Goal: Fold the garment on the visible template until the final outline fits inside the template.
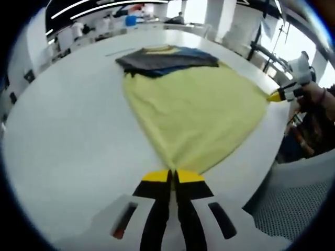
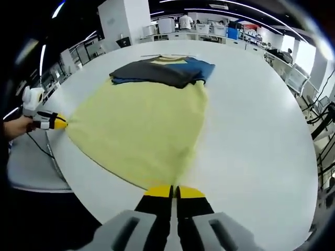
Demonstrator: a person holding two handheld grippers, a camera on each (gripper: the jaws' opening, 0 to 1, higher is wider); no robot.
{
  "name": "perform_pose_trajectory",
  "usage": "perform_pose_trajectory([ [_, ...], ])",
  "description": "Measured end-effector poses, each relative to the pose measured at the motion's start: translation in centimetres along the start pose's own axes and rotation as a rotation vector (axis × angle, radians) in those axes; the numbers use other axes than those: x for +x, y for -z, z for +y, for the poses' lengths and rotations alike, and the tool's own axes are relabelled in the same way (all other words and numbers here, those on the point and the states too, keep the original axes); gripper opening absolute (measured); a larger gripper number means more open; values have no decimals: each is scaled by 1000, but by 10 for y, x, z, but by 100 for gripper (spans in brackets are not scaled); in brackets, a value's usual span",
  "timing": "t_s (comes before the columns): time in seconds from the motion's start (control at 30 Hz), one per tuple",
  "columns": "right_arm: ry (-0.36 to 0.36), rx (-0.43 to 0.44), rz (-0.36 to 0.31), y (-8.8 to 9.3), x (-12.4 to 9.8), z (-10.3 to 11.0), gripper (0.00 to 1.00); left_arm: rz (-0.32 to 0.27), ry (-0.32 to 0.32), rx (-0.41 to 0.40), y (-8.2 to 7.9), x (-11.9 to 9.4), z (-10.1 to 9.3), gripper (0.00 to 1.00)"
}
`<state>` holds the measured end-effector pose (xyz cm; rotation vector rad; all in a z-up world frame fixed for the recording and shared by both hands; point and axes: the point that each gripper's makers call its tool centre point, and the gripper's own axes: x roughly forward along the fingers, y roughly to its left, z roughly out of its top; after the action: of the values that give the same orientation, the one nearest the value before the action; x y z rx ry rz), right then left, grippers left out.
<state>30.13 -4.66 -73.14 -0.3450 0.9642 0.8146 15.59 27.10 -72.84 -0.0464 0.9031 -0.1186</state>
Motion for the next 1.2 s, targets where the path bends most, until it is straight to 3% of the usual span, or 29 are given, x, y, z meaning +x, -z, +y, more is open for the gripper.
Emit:
perform_pose_trajectory([
  [0.37,-12,-31,24,4,-9,17,0,16,14,-1,5,-9,-1,0],
  [1.2,-52,-29,61,37,-24,31,0,82,40,-5,39,-35,-13,0],
])
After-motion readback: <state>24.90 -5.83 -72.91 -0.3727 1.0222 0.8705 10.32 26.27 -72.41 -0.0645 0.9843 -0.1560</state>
